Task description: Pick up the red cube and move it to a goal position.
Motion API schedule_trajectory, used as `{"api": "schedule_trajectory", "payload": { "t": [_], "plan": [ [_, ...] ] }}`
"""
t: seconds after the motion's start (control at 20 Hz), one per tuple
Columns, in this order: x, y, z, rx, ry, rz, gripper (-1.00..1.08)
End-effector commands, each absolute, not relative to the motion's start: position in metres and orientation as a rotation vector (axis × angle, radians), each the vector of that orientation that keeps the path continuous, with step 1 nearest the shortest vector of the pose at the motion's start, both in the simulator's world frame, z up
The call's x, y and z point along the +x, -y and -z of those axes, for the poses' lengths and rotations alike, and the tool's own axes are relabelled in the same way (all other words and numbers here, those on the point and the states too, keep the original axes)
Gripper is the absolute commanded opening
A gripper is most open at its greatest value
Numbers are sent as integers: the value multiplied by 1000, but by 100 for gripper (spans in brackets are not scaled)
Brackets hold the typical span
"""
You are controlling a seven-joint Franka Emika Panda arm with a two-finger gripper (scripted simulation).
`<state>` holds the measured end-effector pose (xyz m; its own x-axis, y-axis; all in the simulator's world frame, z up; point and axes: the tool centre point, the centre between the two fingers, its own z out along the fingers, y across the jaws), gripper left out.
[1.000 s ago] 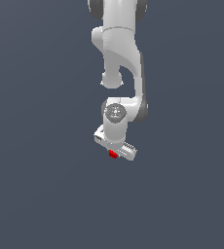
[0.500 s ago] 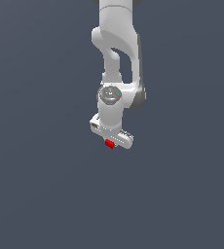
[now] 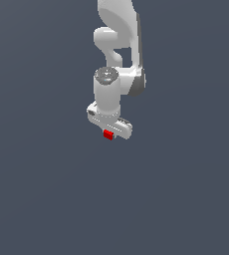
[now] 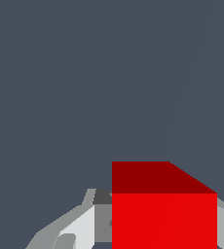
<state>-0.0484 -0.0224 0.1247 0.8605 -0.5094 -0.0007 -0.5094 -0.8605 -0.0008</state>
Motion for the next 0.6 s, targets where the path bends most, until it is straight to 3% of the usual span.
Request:
{"api": "schedule_trajectory", "payload": {
  "t": [0.0,0.55],
  "plan": [
    [-54,25,-133,-3029,-829,-1,-100],
    [-60,29,-143,-3030,-829,0,-100]
  ]
}}
